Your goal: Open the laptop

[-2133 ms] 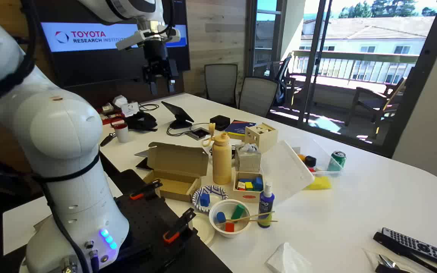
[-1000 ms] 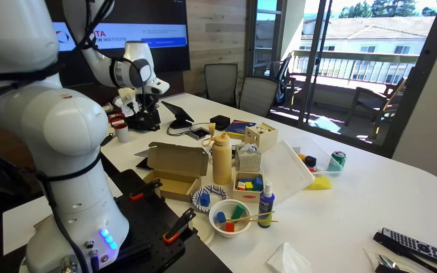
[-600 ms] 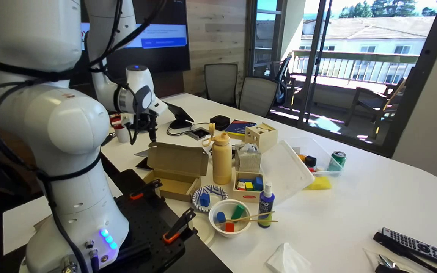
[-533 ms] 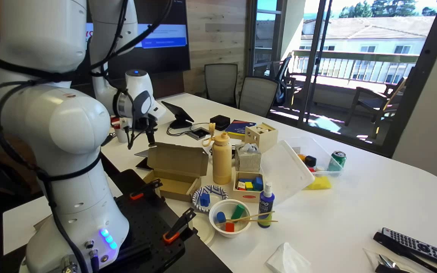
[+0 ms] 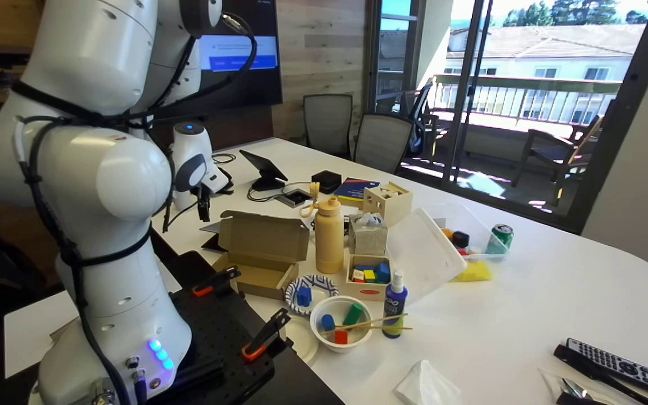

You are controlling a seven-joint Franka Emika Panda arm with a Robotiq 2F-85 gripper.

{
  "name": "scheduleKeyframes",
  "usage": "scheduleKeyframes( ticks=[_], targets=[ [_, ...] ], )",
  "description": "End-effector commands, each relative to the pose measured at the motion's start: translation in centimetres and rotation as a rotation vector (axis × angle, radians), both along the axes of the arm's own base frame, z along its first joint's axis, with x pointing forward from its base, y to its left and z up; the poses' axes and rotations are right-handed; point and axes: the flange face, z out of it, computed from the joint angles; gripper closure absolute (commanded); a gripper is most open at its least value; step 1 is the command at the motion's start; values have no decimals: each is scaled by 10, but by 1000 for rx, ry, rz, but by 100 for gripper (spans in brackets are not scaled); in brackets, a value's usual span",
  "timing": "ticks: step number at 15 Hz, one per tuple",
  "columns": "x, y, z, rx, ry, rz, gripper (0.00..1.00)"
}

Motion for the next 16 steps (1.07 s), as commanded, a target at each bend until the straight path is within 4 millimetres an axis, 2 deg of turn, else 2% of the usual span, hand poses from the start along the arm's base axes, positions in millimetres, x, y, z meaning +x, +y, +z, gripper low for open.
scheduleKeyframes(
  ticks=[1,6,10,14,16],
  targets=[
    [-1,27,-5,18,10,-51,0],
    [-4,55,-14,23,4,-114,0],
    [-13,77,-28,13,-7,-143,0],
    [-30,86,-42,-19,-24,-185,0],
    [-38,82,-52,-50,-42,-206,0]
  ],
)
